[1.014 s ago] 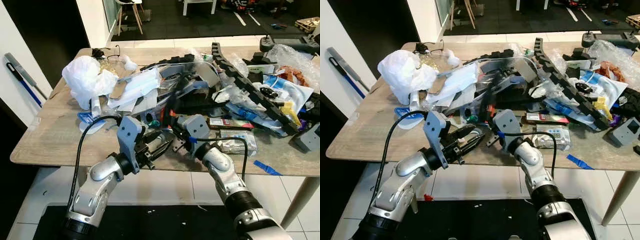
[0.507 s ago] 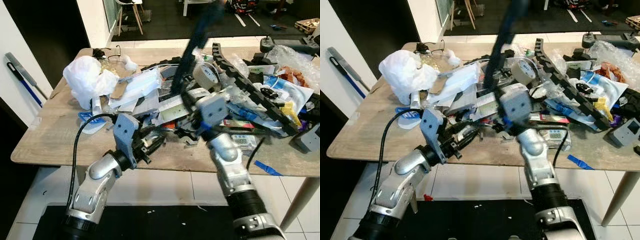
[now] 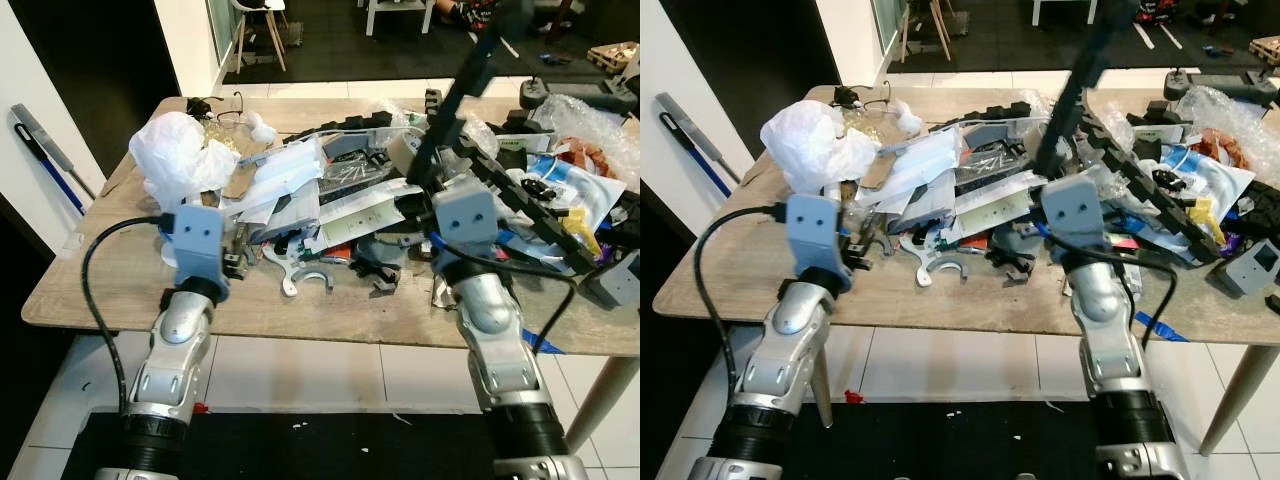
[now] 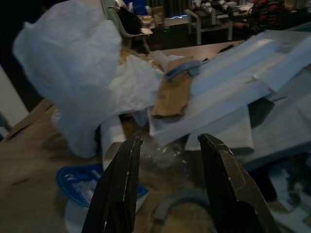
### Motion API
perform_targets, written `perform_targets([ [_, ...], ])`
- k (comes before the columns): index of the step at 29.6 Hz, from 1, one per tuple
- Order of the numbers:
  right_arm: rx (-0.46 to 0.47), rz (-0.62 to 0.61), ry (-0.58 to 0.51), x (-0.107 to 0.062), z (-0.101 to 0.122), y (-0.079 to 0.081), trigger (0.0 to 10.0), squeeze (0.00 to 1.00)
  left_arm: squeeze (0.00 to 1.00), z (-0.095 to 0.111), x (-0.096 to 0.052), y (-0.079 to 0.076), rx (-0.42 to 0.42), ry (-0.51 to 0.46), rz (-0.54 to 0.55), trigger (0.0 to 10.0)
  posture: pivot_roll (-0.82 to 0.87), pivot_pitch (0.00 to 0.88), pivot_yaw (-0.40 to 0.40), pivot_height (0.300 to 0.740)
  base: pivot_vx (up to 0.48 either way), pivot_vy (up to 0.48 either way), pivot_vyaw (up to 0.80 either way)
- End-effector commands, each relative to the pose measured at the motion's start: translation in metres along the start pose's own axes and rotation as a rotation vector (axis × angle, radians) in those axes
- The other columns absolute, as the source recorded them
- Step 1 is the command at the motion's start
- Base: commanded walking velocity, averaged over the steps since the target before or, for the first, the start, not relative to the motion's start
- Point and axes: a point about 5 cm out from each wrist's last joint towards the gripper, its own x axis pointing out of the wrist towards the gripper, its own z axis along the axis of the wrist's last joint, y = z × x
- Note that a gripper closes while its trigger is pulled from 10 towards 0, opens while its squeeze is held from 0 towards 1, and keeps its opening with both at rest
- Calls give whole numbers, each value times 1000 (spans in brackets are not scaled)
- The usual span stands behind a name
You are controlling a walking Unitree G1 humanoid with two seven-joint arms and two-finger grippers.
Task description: Picking trash to rubbish bin
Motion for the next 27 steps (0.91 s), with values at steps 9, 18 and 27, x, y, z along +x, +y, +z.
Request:
perform_targets([
  [9,11,-1,30,-13,0,6,10000,0,0,-5,-3,-13,11,23,-26,10000,-67,103,52,740,0,0,-800],
  [18,24,7,50,-15,-1,10,10000,0,0,-2,-1,-20,42,8,-54,10000,-63,98,51,740,0,0,-800],
  [27,37,18,64,-17,-2,16,10000,0,0,-2,1,-20,36,1,-68,10000,-63,97,51,740,0,0,-800],
])
